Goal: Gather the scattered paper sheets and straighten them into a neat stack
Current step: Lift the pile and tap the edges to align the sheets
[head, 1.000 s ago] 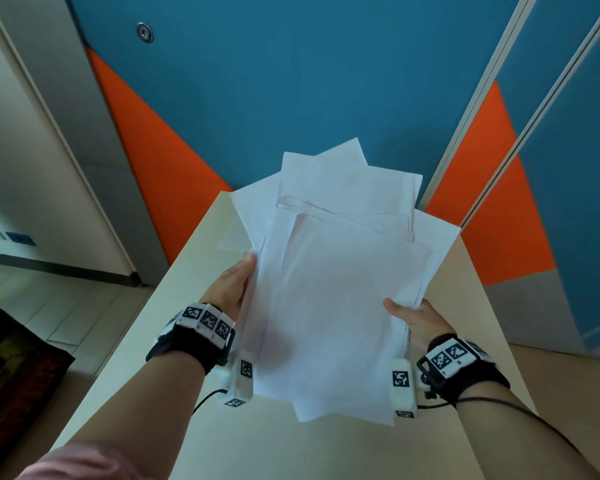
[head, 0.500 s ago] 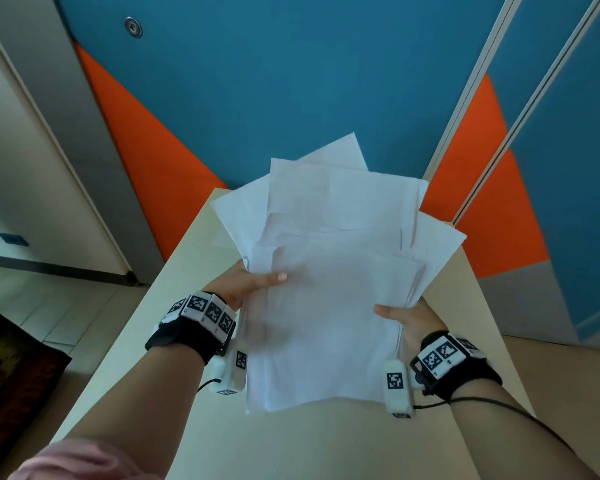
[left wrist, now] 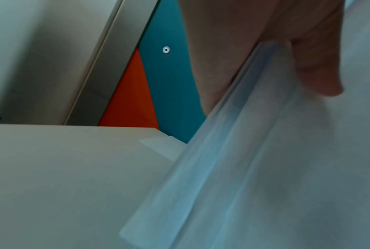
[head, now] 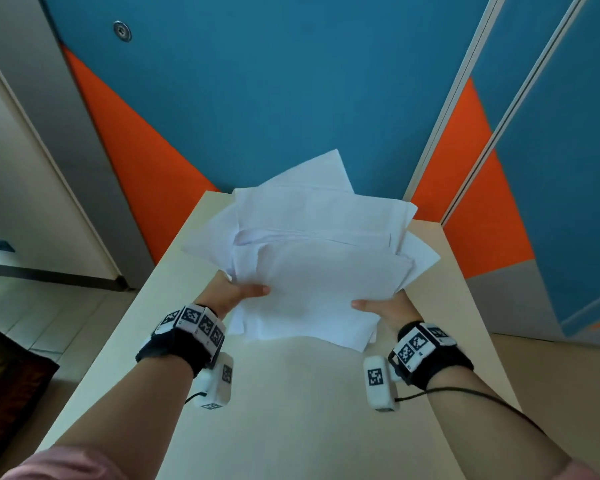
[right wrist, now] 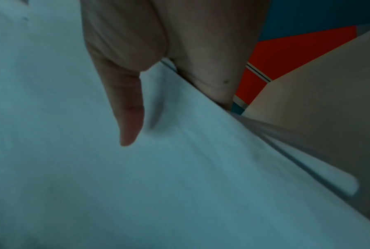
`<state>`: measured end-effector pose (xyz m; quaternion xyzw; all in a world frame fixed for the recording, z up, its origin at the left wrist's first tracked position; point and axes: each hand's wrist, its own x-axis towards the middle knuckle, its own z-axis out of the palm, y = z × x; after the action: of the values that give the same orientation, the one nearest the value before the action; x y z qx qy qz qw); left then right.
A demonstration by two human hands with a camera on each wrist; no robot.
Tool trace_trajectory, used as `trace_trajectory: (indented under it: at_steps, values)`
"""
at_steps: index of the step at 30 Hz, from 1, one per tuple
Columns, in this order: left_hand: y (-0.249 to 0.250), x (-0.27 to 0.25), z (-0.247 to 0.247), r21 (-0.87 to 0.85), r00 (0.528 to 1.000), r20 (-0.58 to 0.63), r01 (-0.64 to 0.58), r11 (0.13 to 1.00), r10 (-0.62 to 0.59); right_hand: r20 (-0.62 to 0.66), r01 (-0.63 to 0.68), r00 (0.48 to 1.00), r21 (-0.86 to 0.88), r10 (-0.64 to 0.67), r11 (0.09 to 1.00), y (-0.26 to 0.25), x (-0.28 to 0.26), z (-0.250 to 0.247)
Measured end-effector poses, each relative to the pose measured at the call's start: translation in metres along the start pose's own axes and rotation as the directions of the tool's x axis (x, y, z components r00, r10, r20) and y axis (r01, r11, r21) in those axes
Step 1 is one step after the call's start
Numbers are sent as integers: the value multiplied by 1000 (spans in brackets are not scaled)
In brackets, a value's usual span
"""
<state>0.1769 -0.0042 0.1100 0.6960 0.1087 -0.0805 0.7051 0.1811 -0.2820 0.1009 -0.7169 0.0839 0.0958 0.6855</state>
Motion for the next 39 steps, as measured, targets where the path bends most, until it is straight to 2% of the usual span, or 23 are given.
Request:
trace_trajectory:
  at_steps: [4, 6, 8, 9, 12, 15, 18, 20, 23, 26, 29, 31, 34, 36, 39]
  values:
    - [1, 2, -1, -16, 999, -42, -7, 1000, 6, 14, 76, 997, 29, -77, 997, -16, -5, 4]
    - [0, 2, -3, -16, 998, -66, -10, 1000, 9, 8, 142, 989, 145, -144, 979, -26, -11, 0]
    - [-3, 3, -4, -22, 997, -79, -13, 1000, 11, -55, 237, 971, 280, -231, 930, -40, -17, -3]
    - [-4, 3, -3, -22, 996, -86, -11, 1000, 9, -86, 278, 961, 291, -264, 915, -49, -20, -4]
    - [-6, 2, 0, -37, 995, -101, -6, 999, 2, -159, 402, 913, 174, -377, 899, -76, -26, -3]
    - [-6, 3, 0, -33, 996, -84, -3, 999, 0, -110, 514, 853, 18, -510, 857, -97, -31, 5]
    - [-6, 4, 0, -40, 997, -75, -4, 999, 1, -109, 510, 854, -19, -509, 860, -99, -31, 9]
    - [-5, 3, 0, -40, 998, -64, -11, 999, 8, -170, 503, 850, -17, -498, 864, -92, -28, 3]
    - [-5, 3, 1, -47, 999, -36, -29, 998, 28, -264, 426, 892, 224, -367, 877, -79, -26, -6]
    - [-7, 6, 1, -54, 999, -12, -32, 998, 32, -299, 346, 919, 296, -257, 890, -65, -20, -10]
    - [-7, 10, 0, -66, 999, -4, -33, 997, 32, -221, 289, 951, 394, -215, 873, -53, -15, -10]
    - [-8, 13, -1, -66, 999, 11, -32, 997, 33, -88, 237, 971, 303, -221, 923, -46, -12, -10]
    - [-12, 18, -4, -84, 999, 20, -33, 996, 35, 86, 232, 967, 76, -238, 970, -41, -16, -9]
    - [-12, 19, -5, -87, 999, 23, -33, 996, 36, 51, 263, 964, -38, -261, 964, -52, -21, -9]
    - [-8, 17, -4, -80, 998, 52, -37, 996, 41, -55, 287, 955, -67, -291, 956, -63, -16, -20]
